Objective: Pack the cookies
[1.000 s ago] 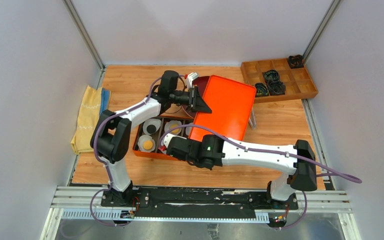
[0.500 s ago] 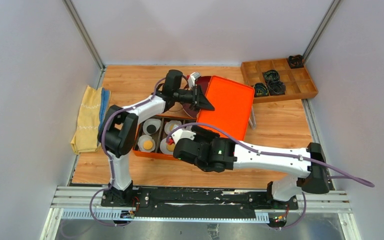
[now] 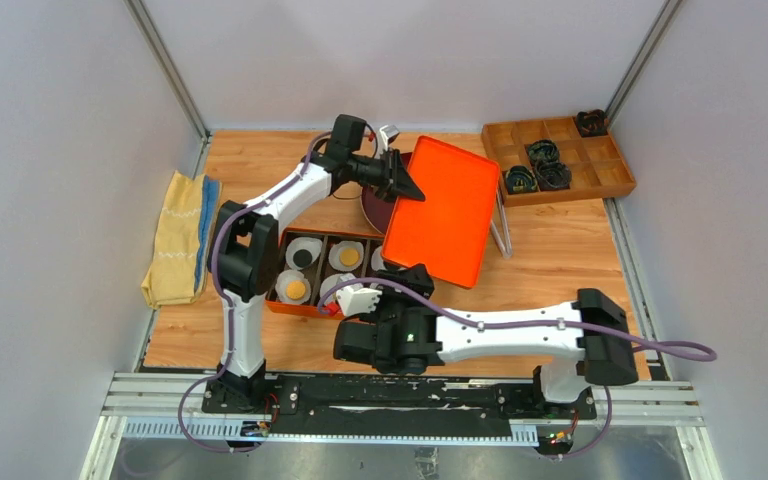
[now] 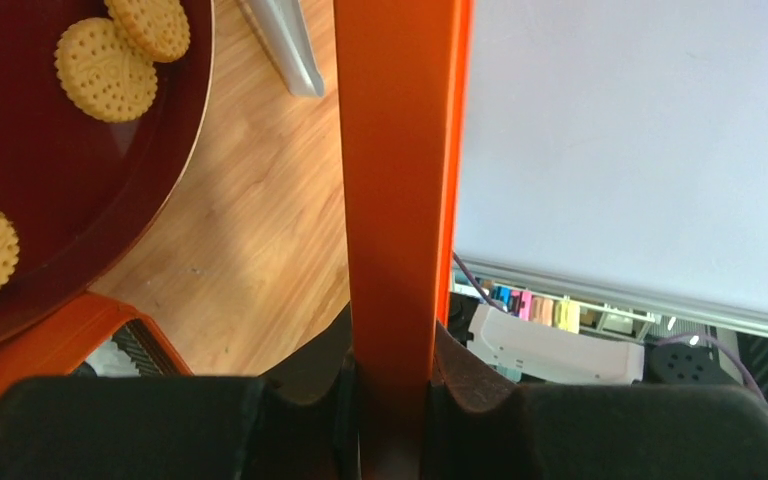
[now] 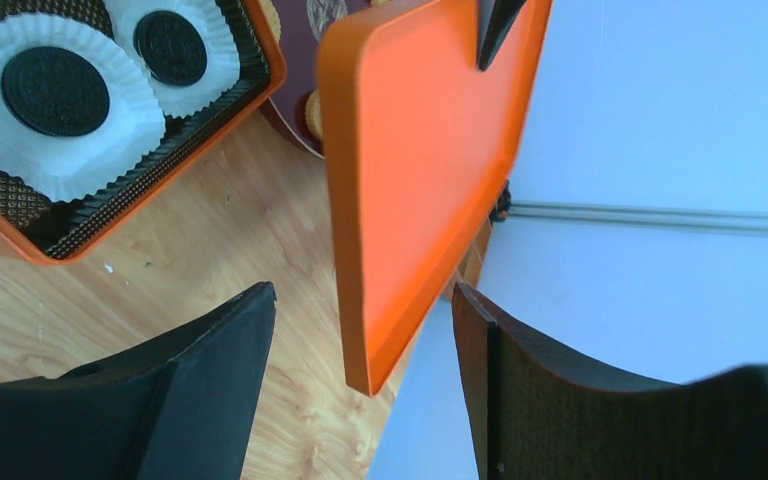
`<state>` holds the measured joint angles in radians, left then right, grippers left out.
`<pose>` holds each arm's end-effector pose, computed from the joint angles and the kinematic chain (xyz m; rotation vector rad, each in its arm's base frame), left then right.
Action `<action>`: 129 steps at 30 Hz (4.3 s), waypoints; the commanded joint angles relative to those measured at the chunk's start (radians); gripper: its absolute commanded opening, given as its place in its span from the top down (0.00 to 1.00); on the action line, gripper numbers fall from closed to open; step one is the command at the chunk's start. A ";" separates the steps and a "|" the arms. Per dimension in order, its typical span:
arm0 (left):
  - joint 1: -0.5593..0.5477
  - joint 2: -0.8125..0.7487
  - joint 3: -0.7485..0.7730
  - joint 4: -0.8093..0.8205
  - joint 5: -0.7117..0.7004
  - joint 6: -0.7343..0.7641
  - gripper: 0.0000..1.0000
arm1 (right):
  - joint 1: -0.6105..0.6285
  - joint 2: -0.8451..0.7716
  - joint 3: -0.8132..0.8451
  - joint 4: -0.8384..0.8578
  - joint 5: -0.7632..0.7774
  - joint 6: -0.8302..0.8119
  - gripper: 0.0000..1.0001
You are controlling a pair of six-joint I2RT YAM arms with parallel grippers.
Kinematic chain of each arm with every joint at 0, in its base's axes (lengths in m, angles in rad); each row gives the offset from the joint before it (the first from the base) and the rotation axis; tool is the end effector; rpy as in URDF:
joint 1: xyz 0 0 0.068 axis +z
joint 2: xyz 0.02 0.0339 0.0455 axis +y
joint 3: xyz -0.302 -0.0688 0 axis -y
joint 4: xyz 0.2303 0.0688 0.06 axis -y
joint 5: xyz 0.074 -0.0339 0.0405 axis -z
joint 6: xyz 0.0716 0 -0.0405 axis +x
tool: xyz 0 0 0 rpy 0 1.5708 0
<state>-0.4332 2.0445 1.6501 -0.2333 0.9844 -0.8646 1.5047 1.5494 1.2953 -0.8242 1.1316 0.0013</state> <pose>0.4155 -0.2579 0.2824 0.1258 2.4538 -1.7429 0.0845 0.2960 0.3236 -1.1184 1.6581 -0.5757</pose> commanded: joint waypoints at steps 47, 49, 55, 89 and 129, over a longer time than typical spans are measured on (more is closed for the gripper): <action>0.266 -0.738 0.022 -0.347 -0.713 0.291 0.41 | -0.069 -0.154 0.204 -0.280 0.121 0.453 1.00; 0.266 -0.777 -0.030 -0.347 -0.744 0.303 0.41 | -0.075 -0.295 0.169 -0.045 -0.012 0.265 1.00; 0.266 -0.857 -0.130 -0.392 -0.821 0.344 0.43 | -0.156 -0.453 0.240 0.145 -0.481 0.124 1.00; 0.266 -1.019 -0.445 -0.499 -1.143 0.414 0.82 | -0.959 -0.037 -0.687 2.240 -1.935 1.549 1.00; 0.144 -1.032 -0.845 -0.300 -1.254 0.325 1.00 | -1.035 0.280 -0.681 1.808 -2.111 1.264 1.00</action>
<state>-0.2718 0.9890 0.8421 -0.6086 -0.2474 -0.5171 0.4969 1.8259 0.6296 1.0954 -0.9661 1.3468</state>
